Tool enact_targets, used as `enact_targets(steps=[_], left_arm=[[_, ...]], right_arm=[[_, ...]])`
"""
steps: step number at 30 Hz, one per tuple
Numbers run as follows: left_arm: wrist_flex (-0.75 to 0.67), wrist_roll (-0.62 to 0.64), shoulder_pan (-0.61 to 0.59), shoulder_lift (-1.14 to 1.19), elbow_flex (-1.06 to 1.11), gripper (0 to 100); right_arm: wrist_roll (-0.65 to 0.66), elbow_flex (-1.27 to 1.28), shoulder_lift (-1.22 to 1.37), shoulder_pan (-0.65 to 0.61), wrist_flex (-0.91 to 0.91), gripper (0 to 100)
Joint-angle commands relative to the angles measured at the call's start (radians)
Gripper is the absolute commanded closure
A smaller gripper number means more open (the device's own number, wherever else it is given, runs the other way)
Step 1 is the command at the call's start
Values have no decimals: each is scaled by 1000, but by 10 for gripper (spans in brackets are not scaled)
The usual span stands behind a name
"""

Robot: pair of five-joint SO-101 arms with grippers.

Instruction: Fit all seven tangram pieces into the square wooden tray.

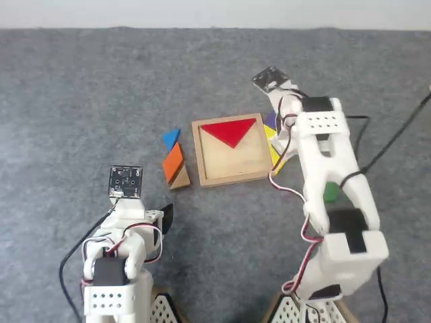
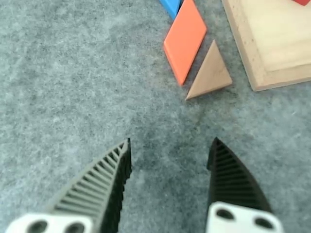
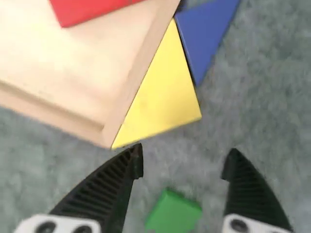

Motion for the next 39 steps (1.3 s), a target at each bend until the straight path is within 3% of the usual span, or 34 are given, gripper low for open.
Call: enact_targets(steps=[1,11,26,39], left_arm=[[6,-8,0,-11,-7,755],[6,-8,0,-11,-7,755],[6,-8,0,-11,-7,755],[6,-8,0,-11,-7,755]], right_arm=[[-60,0,35,-24,-104,702],[-103,-2,222,-200,-117,702],[-149,341,-130,-415,-88,702],[-150,238,-170,-182,-145,701]])
